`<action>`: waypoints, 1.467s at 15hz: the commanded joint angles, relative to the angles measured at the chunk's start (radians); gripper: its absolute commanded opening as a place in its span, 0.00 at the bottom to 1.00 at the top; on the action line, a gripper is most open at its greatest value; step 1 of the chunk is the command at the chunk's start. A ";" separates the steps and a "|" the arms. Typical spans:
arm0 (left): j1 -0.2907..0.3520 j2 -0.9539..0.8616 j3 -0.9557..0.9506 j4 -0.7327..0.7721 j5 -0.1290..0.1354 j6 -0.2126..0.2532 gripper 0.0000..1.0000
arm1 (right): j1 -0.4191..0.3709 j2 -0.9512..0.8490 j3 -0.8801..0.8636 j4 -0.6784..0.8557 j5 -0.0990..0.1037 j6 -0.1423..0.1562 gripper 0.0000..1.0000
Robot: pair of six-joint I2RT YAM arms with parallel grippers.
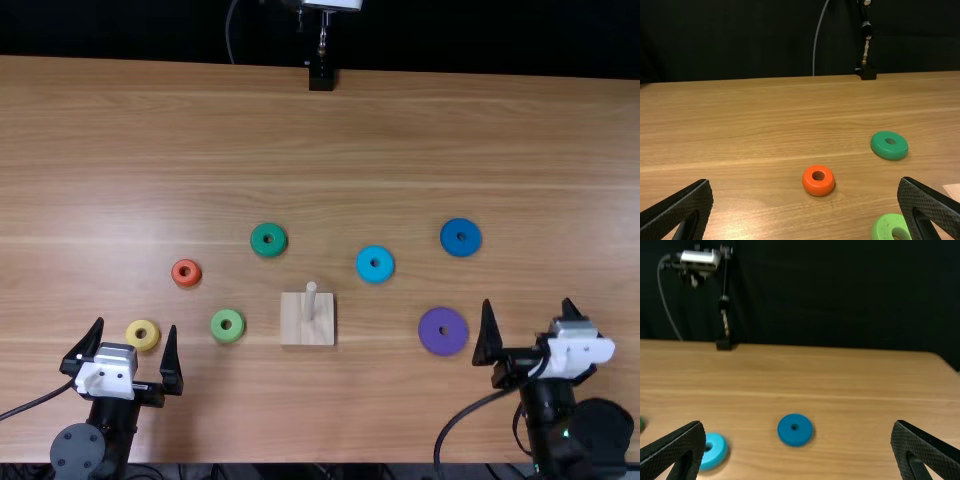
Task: Build the Hanoi tower: stack the rings onto the peg from bottom to top in this color order: purple, dark blue, light blue, dark green, light green, yellow, orange.
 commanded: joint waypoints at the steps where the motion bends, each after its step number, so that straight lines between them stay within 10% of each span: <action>1: 0.008 -0.012 -0.050 -0.011 0.003 0.011 1.00 | 0.011 0.119 0.107 -0.001 0.007 0.013 1.00; 3: 0.008 -0.012 -0.050 -0.011 0.003 0.011 1.00 | 0.011 0.300 0.219 -0.027 -0.001 0.096 1.00; 8: 0.008 -0.012 -0.050 -0.011 0.003 0.011 1.00 | 0.012 0.630 0.392 -0.412 -0.001 0.107 1.00; 11: 0.008 -0.012 -0.050 -0.011 0.003 0.011 1.00 | 0.011 0.736 0.452 -0.504 -0.001 0.089 1.00; 14: 0.008 -0.012 -0.050 -0.011 0.003 0.011 1.00 | 0.011 0.798 0.456 -0.550 -0.001 -0.005 1.00; 17: 0.008 -0.012 -0.050 -0.011 0.003 0.011 1.00 | 0.011 0.805 0.455 -0.550 -0.004 -0.005 1.00; 20: 0.008 -0.012 -0.050 -0.011 0.003 0.011 1.00 | 0.032 0.869 0.426 -0.539 -0.038 0.006 1.00; 22: 0.008 -0.012 -0.050 -0.011 0.003 0.011 1.00 | 0.092 0.947 0.420 -0.537 -0.104 0.054 1.00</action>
